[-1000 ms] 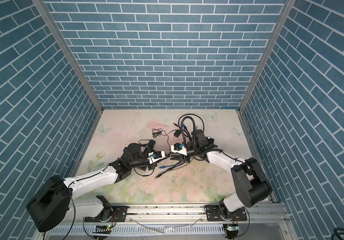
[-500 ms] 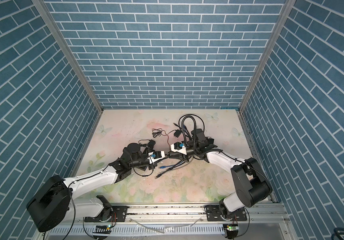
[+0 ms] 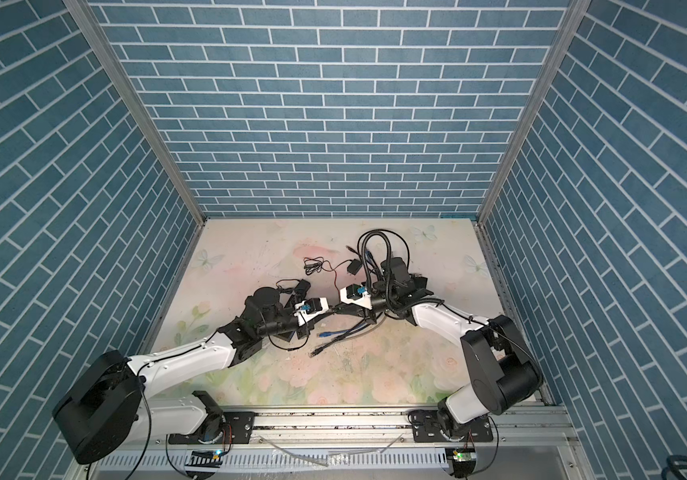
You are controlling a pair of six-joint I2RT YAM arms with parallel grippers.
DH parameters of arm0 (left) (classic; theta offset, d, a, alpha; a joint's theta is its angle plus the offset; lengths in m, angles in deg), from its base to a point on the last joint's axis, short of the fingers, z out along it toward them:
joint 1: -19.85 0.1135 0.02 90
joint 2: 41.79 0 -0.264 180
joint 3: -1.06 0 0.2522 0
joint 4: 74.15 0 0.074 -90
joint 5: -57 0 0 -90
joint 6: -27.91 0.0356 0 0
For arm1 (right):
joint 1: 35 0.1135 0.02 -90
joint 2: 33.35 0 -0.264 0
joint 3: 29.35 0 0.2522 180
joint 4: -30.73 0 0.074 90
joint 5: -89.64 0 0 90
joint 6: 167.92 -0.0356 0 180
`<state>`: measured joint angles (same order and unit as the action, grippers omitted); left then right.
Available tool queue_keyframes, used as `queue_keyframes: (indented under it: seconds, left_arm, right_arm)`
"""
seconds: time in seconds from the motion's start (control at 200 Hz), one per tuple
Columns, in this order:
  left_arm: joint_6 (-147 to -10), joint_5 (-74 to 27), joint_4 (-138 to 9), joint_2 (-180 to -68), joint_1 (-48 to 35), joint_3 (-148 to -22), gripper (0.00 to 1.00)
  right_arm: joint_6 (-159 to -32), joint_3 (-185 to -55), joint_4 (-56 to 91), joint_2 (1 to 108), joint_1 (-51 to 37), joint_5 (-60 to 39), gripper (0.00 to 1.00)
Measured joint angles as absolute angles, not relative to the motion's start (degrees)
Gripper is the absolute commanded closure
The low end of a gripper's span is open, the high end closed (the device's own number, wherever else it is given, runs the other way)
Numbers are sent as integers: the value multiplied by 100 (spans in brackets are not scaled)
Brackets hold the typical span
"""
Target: Insert the plug into the switch port
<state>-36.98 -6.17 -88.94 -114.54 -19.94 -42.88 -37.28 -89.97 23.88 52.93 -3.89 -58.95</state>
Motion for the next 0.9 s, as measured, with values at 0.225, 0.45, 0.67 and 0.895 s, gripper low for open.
queue_keyframes:
  seconds: [0.225, 0.45, 0.67, 0.895]
  left_arm:
    - [-4994, -1830, -7904, -11222, -1968, -4410, 78]
    - [-6242, -2302, -7001, -11089, -1675, -4522, 46]
    - [-7556, -2285, -6921, -11013, -663, -4141, 0]
    - [-8223, -2462, -6927, -11004, -331, -3811, 1]
  right_arm:
    - [-4331, -8999, 2393, 5293, -48, -4579, 100]
    - [-4998, -9001, 2292, 5321, 387, -3281, 100]
    - [-5542, -9012, 2347, 5656, 667, -2448, 100]
    - [-6060, -9265, 2347, 6226, 997, -1959, 100]
